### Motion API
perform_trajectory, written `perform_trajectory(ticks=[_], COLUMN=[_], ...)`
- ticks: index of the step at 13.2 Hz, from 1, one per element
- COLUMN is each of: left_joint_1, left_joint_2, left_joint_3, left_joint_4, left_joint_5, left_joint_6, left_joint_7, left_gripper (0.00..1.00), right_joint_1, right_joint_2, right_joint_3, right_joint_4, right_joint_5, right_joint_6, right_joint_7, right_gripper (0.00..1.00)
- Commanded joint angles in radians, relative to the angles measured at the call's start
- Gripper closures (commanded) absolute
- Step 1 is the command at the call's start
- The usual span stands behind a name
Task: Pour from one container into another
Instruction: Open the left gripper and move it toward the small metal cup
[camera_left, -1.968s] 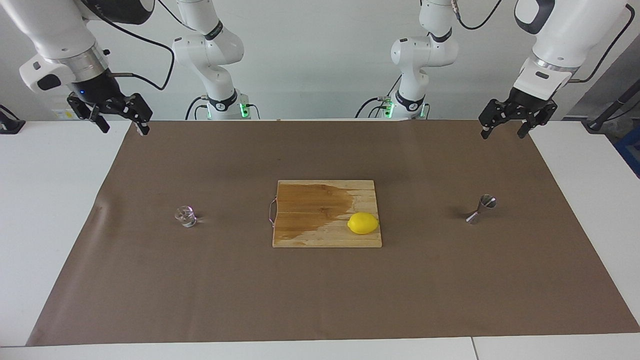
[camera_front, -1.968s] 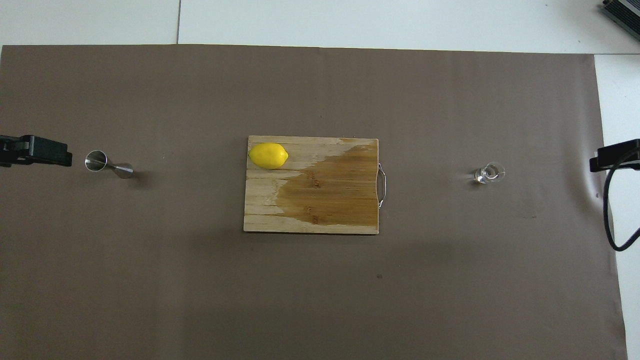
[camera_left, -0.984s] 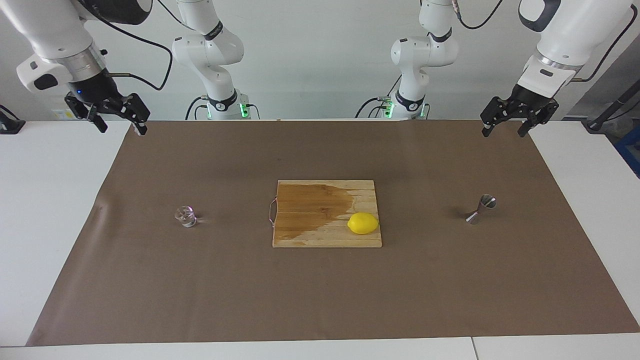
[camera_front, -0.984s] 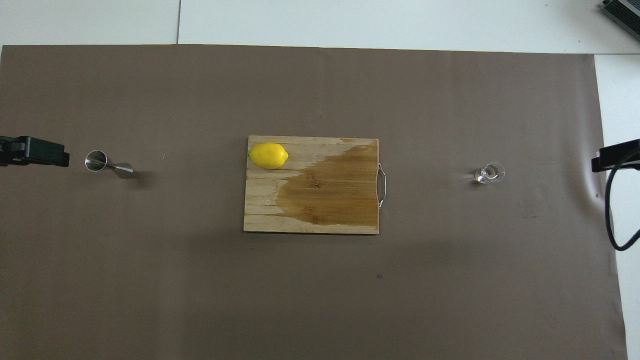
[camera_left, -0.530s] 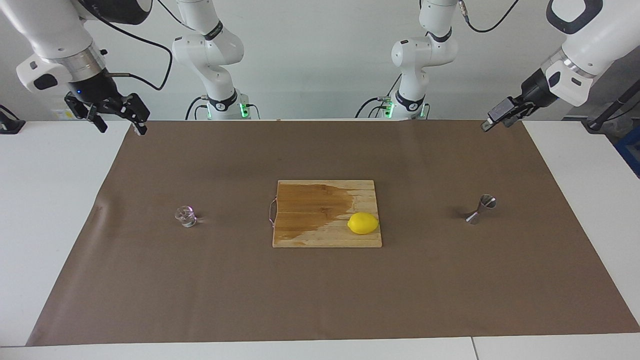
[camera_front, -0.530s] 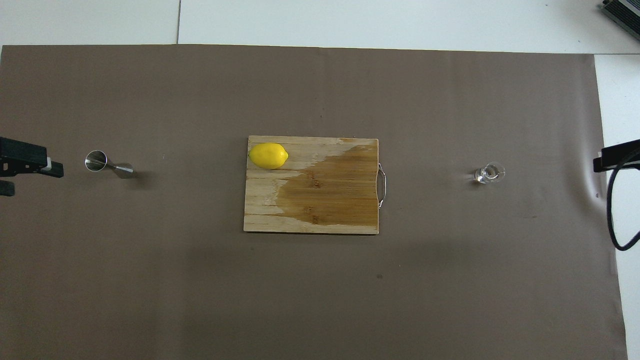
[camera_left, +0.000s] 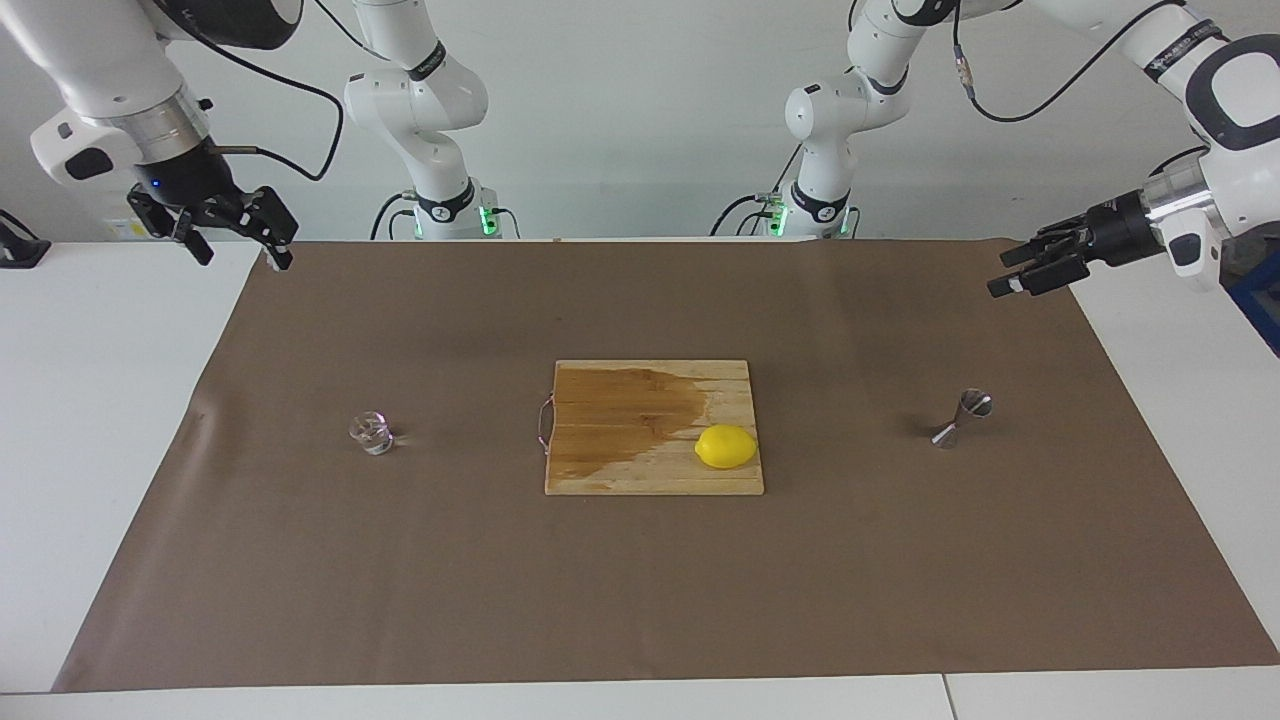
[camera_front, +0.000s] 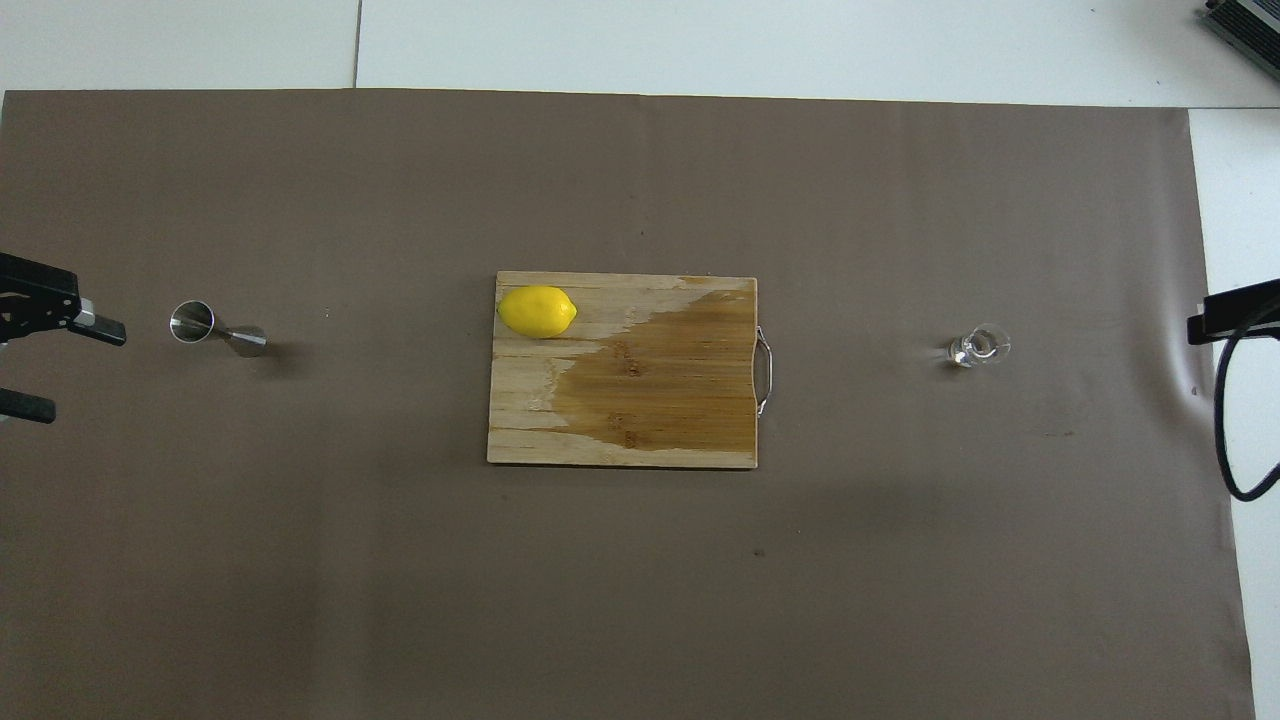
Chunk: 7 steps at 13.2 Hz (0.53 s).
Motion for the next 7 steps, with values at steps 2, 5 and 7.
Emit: perform_trajectory(ticks=[2, 5, 7], left_joint_1=[0.139, 0.244, 0.303], left_joint_2=[0.068, 0.139, 0.217], left_joint_3=[-0.106, -0.221, -0.294], left_joint_4=[0.062, 0.099, 0.147], left_joint_5=[-0.108, -0.126, -0.126], left_joint_6=[-0.062, -0.065, -0.071], left_joint_7=[-0.192, -0.263, -0.267], left_gripper=[0.00, 0.00, 0.00], right_joint_1=[-0.020, -0.020, -0.022], right_joint_2=[-0.011, -0.013, -0.013], right_joint_3=[0.016, 0.016, 0.016], right_joint_4=[-0.015, -0.014, -0.015], right_joint_5=[-0.009, -0.009, -0.009], right_joint_6=[-0.001, -0.003, -0.004], right_joint_7=[-0.022, -0.022, -0.022], right_gripper=[0.00, 0.00, 0.00])
